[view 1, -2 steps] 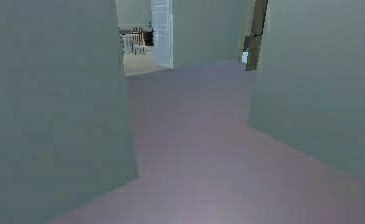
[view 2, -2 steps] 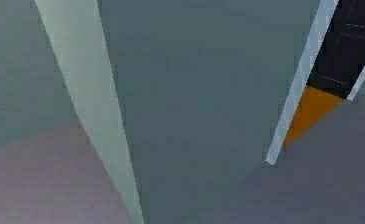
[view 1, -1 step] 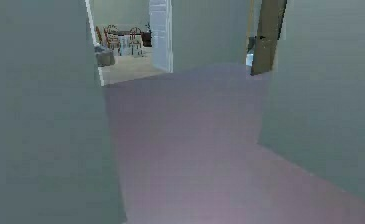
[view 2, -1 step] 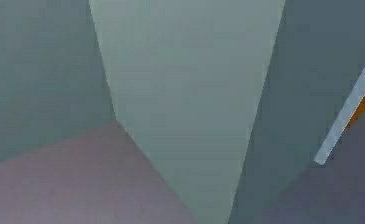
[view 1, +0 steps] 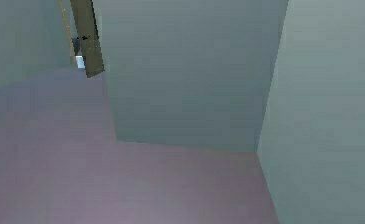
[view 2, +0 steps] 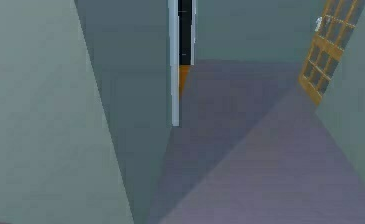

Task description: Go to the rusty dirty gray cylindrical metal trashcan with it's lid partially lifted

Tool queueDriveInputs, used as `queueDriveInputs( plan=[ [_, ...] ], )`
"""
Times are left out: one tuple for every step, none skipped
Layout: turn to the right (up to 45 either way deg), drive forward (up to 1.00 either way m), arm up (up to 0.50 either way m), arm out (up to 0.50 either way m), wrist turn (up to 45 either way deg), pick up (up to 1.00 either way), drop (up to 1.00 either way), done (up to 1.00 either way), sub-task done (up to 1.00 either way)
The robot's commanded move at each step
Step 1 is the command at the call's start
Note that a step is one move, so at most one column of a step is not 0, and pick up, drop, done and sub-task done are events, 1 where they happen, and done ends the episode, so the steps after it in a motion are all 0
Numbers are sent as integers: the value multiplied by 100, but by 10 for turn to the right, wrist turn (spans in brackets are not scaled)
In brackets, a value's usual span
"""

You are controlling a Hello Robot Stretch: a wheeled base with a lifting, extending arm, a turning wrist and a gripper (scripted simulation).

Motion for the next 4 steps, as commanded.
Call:
queueDriveInputs(
  plan=[
    [0,15,0,0,0,0,0,0,0],
    [-360,0,0,0,0,0,0,0,0],
    [0,100,0,0,0,0,0,0,0],
    [-30,0,0,0,0,0,0,0,0]
  ],
)
